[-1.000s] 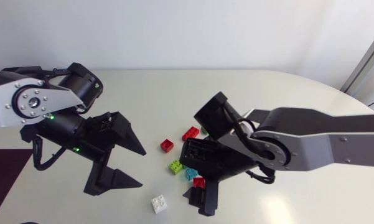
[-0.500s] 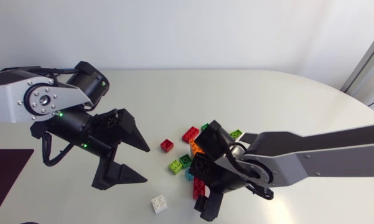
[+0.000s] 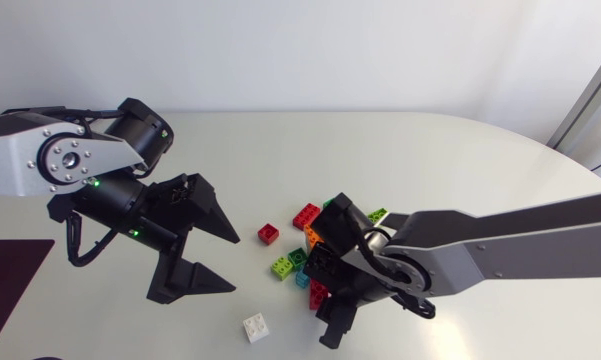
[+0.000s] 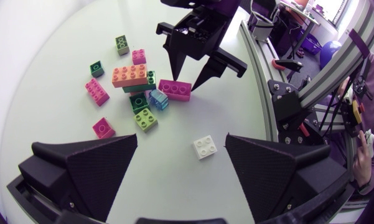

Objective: Sort duplo bricks by size, large to the right and small to the left

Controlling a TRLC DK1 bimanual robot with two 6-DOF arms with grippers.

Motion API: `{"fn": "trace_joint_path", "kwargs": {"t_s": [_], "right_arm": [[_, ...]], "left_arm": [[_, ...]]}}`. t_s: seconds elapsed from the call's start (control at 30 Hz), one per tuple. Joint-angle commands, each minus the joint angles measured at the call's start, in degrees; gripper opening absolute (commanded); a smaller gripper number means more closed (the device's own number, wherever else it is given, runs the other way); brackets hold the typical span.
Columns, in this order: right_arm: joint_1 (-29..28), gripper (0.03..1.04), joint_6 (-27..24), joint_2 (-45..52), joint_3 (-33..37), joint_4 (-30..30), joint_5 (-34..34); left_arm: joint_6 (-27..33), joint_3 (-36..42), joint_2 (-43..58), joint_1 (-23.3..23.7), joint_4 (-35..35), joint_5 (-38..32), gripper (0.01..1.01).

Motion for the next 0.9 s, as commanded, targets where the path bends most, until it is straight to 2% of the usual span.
{"fn": "trace_joint_path", "kwargs": {"t_s": [0.0,0.13,0.17,0.23,0.3,0.47,0.67,0.7,0.73,0.8,0.83,0.87], "right_arm": [[-1.02,0.45,1.28,0.08,1.20,0.05,3.02],[-4.88,0.46,0.75,0.35,2.87,-1.27,3.99],[-4.88,0.53,0.75,-0.44,2.69,-1.53,3.46],[-4.71,0.78,1.02,-1.15,3.13,-2.15,2.76],[-4.27,0.88,1.81,-1.06,4.10,-3.03,1.88],[-3.57,0.91,3.57,2.28,6.82,-4.00,1.88],[-4.88,0.90,4.53,9.05,9.81,-4.08,1.35],[-5.24,0.90,4.80,9.93,10.16,-4.17,1.44],[-5.50,0.81,4.88,10.54,10.34,-4.26,1.35],[-6.38,0.55,5.15,11.16,10.16,-3.91,1.35],[-6.82,0.35,5.15,11.16,9.72,-3.64,1.44],[-7.35,0.25,4.97,11.07,9.19,-3.20,1.44]], "left_arm": [[-0.14,-0.80,-0.07,0.23,0.09,0.65,0.985],[-0.05,-1.15,-0.95,0.49,0.01,0.57,0.984],[0.03,-1.33,-1.22,0.58,0.01,0.57,0.985],[0.03,-1.50,-1.22,0.58,0.09,0.57,0.985],[-0.23,-1.68,-0.16,0.23,0.27,0.48,0.984],[-4.89,-2.82,1.16,-2.06,6.42,-0.84,0.984],[-6.21,-3.09,1.42,-2.68,8.18,-1.37,0.984],[-6.21,-3.09,1.42,-2.68,8.18,-1.37,0.984],[-6.21,-3.00,1.33,-2.59,8.18,-1.37,0.984],[-6.21,-3.00,1.25,-2.68,8.18,-1.37,0.984],[-6.21,-3.00,1.33,-2.59,8.18,-1.46,0.984],[-6.12,-2.91,1.42,-2.68,8.44,-1.54,0.984]]}}
